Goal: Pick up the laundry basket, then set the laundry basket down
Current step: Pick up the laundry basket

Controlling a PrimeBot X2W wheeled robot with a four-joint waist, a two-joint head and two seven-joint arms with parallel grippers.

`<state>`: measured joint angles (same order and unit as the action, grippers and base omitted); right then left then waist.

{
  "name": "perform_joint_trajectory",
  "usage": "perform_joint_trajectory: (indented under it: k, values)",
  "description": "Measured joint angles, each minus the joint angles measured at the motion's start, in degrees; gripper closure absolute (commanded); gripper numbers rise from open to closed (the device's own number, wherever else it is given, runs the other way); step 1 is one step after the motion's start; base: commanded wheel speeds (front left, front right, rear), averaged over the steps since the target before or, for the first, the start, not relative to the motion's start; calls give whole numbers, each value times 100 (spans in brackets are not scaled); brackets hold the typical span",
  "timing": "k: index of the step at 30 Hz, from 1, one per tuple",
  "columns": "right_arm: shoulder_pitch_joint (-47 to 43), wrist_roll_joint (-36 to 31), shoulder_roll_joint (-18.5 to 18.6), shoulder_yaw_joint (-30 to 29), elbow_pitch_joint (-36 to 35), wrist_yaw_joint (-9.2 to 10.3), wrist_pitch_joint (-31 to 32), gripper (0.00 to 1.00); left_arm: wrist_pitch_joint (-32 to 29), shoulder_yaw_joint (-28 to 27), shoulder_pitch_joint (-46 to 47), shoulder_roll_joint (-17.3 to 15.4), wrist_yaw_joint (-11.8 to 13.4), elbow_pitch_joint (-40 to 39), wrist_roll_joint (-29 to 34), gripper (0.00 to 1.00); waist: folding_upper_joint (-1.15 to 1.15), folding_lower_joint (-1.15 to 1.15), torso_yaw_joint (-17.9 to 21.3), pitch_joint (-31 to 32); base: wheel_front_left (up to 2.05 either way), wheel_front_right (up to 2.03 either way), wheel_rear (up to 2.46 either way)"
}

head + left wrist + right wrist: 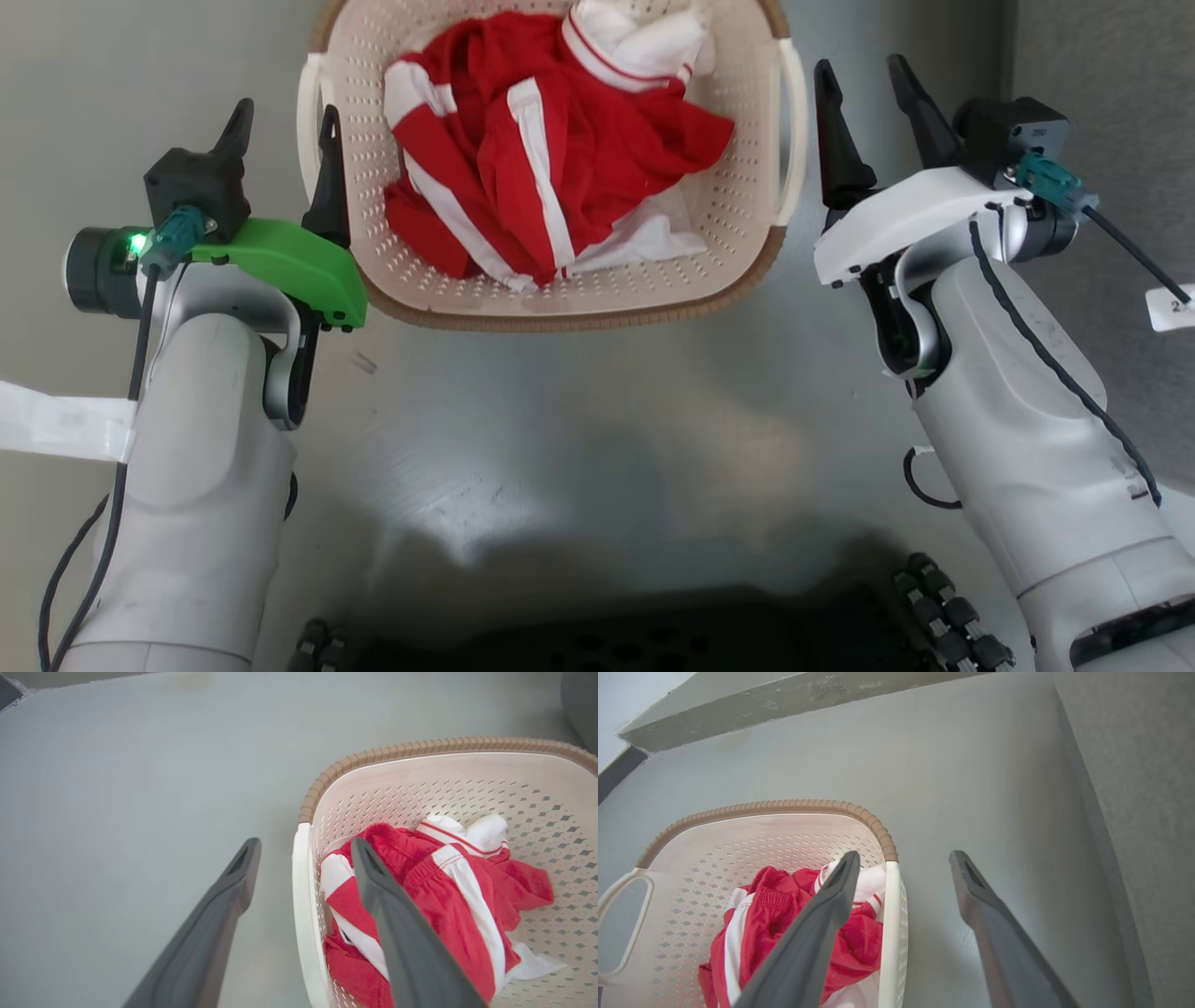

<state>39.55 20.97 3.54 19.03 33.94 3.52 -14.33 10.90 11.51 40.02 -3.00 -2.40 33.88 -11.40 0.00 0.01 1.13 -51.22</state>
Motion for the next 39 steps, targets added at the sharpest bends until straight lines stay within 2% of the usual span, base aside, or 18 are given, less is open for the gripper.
perform_joint_trajectory:
  k: [9,22,36,38,39]
  values:
    - [148,290,5,383,382,-94,-1,0,31,36,130,12,-69,546,-1,0,0,0,-60,-230,0,0,0]
    - [436,605,9,720,848,-85,-1,0,-20,111,561,20,-198,1140,-2,0,0,0,-41,-563,0,0,0]
    - [728,844,12,995,1154,-81,-1,0,-19,174,811,55,-269,1617,-63,0,0,-1,-89,-625,0,0,0]
    - [752,938,12,1046,1215,-54,-1,29,-19,197,872,64,-271,1702,-75,0,0,-1,-94,-641,0,0,0]
    - [758,988,13,1071,1248,-54,-1,51,-19,205,897,67,-279,1737,-77,0,0,-1,-96,-650,0,0,0]
